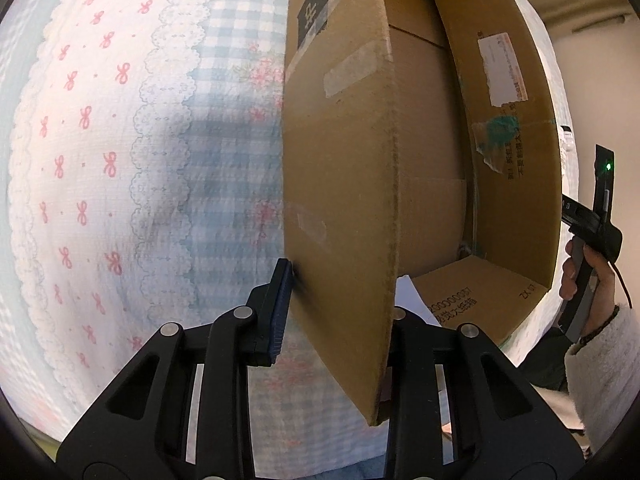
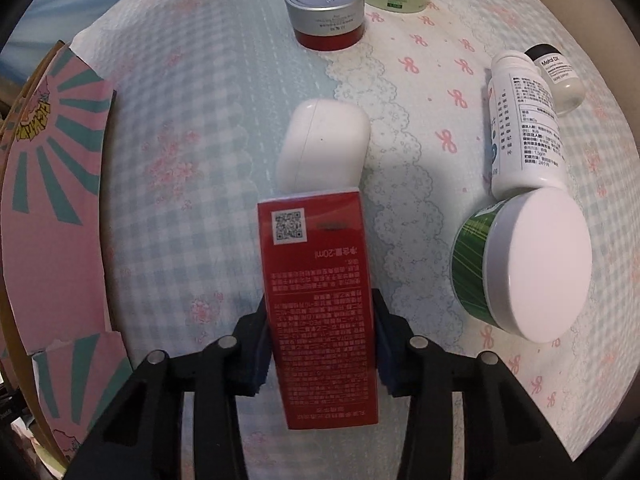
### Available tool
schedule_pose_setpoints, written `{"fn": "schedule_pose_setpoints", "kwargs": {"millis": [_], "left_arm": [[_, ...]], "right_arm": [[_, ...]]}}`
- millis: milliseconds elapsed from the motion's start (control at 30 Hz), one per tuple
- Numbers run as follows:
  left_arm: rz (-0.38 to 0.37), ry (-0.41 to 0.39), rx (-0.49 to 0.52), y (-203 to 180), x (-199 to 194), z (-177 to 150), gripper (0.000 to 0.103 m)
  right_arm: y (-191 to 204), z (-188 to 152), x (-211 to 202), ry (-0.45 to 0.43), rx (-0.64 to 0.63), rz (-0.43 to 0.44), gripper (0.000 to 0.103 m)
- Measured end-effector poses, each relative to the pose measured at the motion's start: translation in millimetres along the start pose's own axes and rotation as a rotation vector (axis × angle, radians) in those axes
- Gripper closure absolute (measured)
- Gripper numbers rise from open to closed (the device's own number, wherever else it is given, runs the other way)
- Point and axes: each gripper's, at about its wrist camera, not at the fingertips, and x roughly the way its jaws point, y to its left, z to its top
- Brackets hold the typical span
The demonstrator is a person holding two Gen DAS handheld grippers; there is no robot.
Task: Organize rigid objects
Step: 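Carry the red carton with the right gripper and drop it into the brown box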
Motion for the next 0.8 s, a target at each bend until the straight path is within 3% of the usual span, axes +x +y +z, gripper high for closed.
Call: {"fn": "schedule_pose_setpoints", "kwargs": {"millis": [267,467,667,800], "left_arm": [[-0.020,-0.006,0.017,2,-1,-1,0.078],[-0.026,0.000,0.024,5,-3,0,0.078],[-0.034,0.008,0.029,8,-2,3,0.078],[-0.039,0.010,0.039,8,0,4,0.078]], "right_arm": [[-14,2,-10,-0.007,0.070,0.065,0.064],[-19,14,-60,-0.064,0.099,0.138,0.064],[22,46,-126,-0.142,0.021,0.247,0.064],[88,75,-158,-0.170,-0.056,0.359,0.064]]}}
